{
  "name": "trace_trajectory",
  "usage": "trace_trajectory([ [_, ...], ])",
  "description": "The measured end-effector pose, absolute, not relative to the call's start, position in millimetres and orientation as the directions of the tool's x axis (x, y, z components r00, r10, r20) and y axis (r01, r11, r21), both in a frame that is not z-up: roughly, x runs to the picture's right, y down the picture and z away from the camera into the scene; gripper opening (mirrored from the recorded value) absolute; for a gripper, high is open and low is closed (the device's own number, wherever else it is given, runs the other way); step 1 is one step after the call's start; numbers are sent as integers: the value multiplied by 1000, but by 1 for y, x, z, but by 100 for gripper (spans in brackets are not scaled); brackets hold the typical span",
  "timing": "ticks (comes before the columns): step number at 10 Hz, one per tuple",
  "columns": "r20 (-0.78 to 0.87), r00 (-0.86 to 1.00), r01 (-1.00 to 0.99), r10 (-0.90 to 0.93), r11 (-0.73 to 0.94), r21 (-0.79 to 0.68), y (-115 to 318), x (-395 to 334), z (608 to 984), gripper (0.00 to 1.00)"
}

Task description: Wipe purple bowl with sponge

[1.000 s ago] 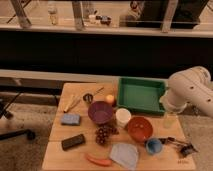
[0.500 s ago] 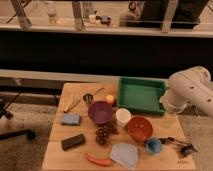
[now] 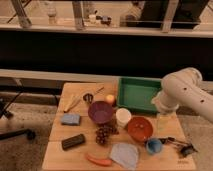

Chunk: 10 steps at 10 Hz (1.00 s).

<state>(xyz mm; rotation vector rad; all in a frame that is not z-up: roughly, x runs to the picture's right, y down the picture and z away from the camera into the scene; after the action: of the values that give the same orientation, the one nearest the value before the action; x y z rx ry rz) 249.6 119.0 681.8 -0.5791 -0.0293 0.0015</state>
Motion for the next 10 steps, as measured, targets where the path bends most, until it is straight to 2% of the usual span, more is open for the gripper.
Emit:
trace_trajectory([
  [10, 211, 976, 162, -51, 820, -548, 132, 164, 664, 80],
])
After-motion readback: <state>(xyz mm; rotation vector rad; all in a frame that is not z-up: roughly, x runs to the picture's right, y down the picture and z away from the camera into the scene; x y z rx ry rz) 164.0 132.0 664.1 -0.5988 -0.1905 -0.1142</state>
